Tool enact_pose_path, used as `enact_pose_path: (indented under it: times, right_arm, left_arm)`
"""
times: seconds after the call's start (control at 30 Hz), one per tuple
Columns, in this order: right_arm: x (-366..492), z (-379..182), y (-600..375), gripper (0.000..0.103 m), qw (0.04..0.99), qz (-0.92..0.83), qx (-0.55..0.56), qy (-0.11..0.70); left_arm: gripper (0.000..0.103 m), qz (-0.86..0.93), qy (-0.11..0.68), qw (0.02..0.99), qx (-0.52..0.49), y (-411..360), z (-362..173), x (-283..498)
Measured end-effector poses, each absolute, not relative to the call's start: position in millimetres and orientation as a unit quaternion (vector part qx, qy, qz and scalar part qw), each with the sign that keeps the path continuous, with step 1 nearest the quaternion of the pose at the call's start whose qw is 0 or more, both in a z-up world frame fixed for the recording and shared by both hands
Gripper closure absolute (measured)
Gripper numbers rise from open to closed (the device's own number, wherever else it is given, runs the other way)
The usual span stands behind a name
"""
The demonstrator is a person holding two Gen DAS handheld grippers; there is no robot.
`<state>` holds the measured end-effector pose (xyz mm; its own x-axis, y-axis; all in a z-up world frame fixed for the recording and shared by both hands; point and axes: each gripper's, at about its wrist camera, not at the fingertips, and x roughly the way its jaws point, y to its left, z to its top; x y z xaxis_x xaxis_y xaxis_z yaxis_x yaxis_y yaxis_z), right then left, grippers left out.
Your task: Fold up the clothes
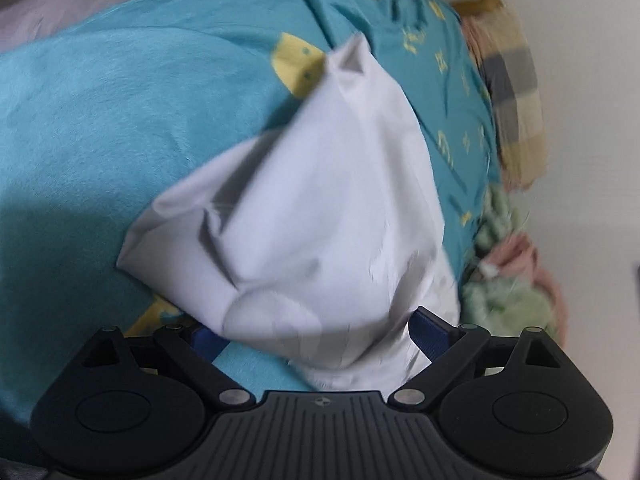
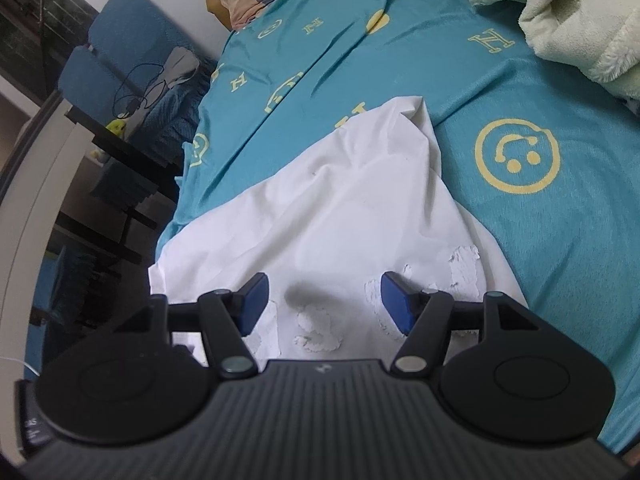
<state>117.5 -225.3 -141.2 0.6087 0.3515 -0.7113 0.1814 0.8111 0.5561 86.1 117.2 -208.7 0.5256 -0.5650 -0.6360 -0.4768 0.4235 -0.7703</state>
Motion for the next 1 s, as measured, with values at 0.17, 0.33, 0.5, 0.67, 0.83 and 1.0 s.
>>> enact_pose_path:
  times: [0.17,0.33,0.5,0.67,0.83,1.0]
  right_arm:
    - [110.3,-134.3,-236.4,0.036,0.836,0.055,0.351,0.418]
    - [101.9,-122.6,-244.8,0.036,0.828,0.076,0.402,0.383]
    - [100.5,-121.9,-242.8,0.036,0.812,0.099,0.426,0.386]
    - [92.5,-130.0,-222.2,0.036,0.745,0.179,0.492,0.414]
    - [82.2,-162.3,-190.4,0.036,0.659,0.208,0.557,0.461]
    - [79.9,-204.5,-178.8,0.028,0.58,0.172,0.624,0.495]
  left_arm:
    - [0.023,-0.011,0.464,0.682,-0.565,126.4,-215.1,79.0]
    - [0.025,-0.008,0.464,0.688,-0.558,125.0,-214.9,71.8]
    - [0.022,-0.009,0.468,0.686,-0.556,126.2,-214.4,70.8]
    - [0.037,0.004,0.453,0.7,-0.552,127.7,-210.0,78.2]
    - [0.062,0.003,0.433,0.727,-0.533,125.0,-194.6,78.4]
    - [0.073,-0.005,0.41,0.746,-0.524,122.3,-179.6,79.8]
